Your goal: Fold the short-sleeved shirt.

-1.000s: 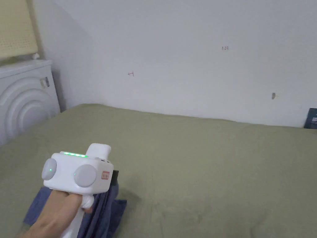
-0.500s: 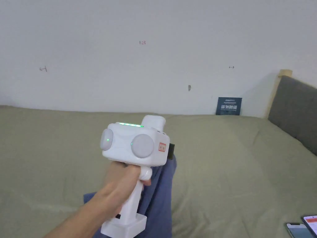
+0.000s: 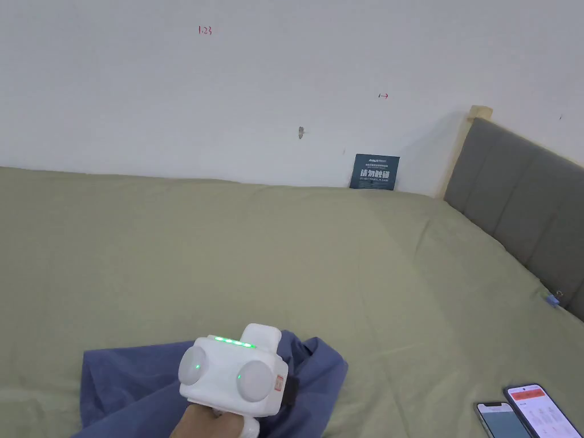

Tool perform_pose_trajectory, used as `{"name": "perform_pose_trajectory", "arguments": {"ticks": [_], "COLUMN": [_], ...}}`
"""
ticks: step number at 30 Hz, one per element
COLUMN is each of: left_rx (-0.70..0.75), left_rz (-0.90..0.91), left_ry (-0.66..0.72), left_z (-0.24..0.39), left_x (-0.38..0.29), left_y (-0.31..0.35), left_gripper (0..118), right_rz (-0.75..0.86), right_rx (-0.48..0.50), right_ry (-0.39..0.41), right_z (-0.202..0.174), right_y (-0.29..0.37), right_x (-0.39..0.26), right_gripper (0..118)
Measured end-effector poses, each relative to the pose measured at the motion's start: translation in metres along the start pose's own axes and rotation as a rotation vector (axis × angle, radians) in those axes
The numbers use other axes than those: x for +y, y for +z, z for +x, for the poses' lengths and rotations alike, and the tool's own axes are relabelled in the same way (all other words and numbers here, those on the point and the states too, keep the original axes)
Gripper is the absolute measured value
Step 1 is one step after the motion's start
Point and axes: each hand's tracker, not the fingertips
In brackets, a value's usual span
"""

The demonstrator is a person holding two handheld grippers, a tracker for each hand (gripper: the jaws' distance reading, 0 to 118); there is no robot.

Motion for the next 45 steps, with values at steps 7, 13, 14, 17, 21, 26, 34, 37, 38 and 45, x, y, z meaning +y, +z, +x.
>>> {"name": "perform_pose_trajectory", "arguments": {"ticks": [7, 13, 14, 17, 21, 26, 34, 37, 38, 45], "left_rx": [0.091, 0.268, 0.316, 0.446, 0.547, 0.49, 0.415, 0.37, 0.384, 0.455], "left_rz": [0.258, 0.498, 0.509, 0.576, 0.618, 0.571, 0.272, 0.107, 0.057, -0.133], "left_ry": [0.0, 0.095, 0.095, 0.141, 0.212, 0.299, 0.273, 0.275, 0.272, 0.265], "left_z": [-0.046, -0.089, -0.094, -0.106, -0.113, -0.129, -0.18, -0.213, -0.224, -0.263], "left_x": [-0.028, -0.103, -0.12, -0.175, -0.232, -0.248, -0.217, -0.209, -0.208, -0.209], "left_y": [0.14, 0.308, 0.33, 0.383, 0.428, 0.44, 0.359, 0.299, 0.279, 0.178], "left_gripper": [113, 1, 1, 1, 1, 1, 1, 8, 32, 118], "right_rz": [0.056, 0.165, 0.18, 0.225, 0.274, 0.277, 0.247, 0.221, 0.211, 0.11], "right_rx": [0.019, 0.03, 0.027, 0.041, 0.051, 0.079, 0.092, 0.087, 0.086, 0.056], "right_ry": [-0.002, -0.011, -0.011, 0.004, 0.028, 0.027, 0.039, 0.049, 0.054, 0.081], "right_z": [-0.013, -0.027, -0.03, -0.039, -0.052, -0.065, -0.074, -0.073, -0.073, -0.057], "right_y": [0.022, 0.056, 0.061, 0.072, 0.084, 0.088, 0.078, 0.068, 0.064, 0.026], "right_x": [0.009, 0.024, 0.026, 0.034, 0.04, 0.042, 0.042, 0.04, 0.04, 0.037], "right_gripper": [0, 0, 0, 0, 0, 0, 0, 0, 0, 0]}}
